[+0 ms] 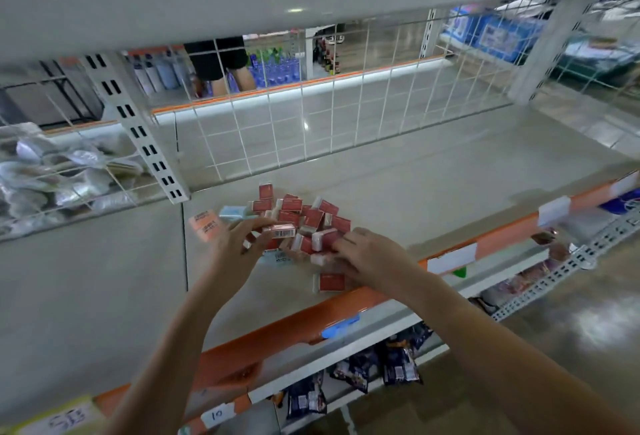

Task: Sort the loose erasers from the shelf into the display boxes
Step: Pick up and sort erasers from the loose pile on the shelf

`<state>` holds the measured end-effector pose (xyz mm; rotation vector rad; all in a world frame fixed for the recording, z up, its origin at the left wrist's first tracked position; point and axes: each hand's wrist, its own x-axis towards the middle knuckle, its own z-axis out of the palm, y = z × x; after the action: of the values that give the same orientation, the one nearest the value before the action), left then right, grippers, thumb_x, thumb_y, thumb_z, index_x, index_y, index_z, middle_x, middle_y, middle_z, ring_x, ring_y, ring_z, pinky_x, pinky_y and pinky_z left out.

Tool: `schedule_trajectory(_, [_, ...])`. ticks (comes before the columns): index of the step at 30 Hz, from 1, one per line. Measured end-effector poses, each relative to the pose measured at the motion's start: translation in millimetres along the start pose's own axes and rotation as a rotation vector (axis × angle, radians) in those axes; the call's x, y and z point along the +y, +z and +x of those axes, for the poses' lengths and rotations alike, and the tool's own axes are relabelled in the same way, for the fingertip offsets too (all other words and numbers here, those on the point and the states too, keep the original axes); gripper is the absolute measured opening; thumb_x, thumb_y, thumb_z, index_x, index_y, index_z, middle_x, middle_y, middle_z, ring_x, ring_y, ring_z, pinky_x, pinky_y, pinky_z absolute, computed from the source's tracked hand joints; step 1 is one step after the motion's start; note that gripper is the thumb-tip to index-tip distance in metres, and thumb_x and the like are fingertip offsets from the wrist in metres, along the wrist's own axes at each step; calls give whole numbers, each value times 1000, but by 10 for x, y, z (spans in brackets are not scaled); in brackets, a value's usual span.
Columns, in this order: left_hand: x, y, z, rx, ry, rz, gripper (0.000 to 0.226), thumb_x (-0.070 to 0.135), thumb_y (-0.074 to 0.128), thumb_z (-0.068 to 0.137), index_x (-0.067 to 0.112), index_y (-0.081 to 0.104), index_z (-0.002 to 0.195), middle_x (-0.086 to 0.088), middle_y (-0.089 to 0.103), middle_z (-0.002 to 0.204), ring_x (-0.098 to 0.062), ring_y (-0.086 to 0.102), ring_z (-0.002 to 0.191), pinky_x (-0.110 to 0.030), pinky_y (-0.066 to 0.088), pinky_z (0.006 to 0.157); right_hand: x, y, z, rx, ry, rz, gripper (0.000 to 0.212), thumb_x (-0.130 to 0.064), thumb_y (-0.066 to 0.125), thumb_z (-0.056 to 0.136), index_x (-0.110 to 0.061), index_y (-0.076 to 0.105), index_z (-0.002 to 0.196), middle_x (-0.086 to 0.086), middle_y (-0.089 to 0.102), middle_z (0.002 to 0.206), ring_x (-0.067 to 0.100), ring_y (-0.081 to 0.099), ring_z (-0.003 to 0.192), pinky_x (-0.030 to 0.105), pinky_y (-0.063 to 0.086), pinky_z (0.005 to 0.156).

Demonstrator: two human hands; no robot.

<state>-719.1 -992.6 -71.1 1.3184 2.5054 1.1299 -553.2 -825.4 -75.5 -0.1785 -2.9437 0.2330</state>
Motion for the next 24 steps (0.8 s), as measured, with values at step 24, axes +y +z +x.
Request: schedule_trajectory(24, [-1071, -2213, -2300, 632, -580, -186, 34, 38, 47, 86, 23, 53, 56, 11, 48, 37, -2, 34, 34, -17, 23, 39, -2942, 248, 1262, -270, -106, 1204, 14, -2, 55, 90, -5, 65, 100, 9, 67, 77, 9, 64, 65, 26, 54, 73])
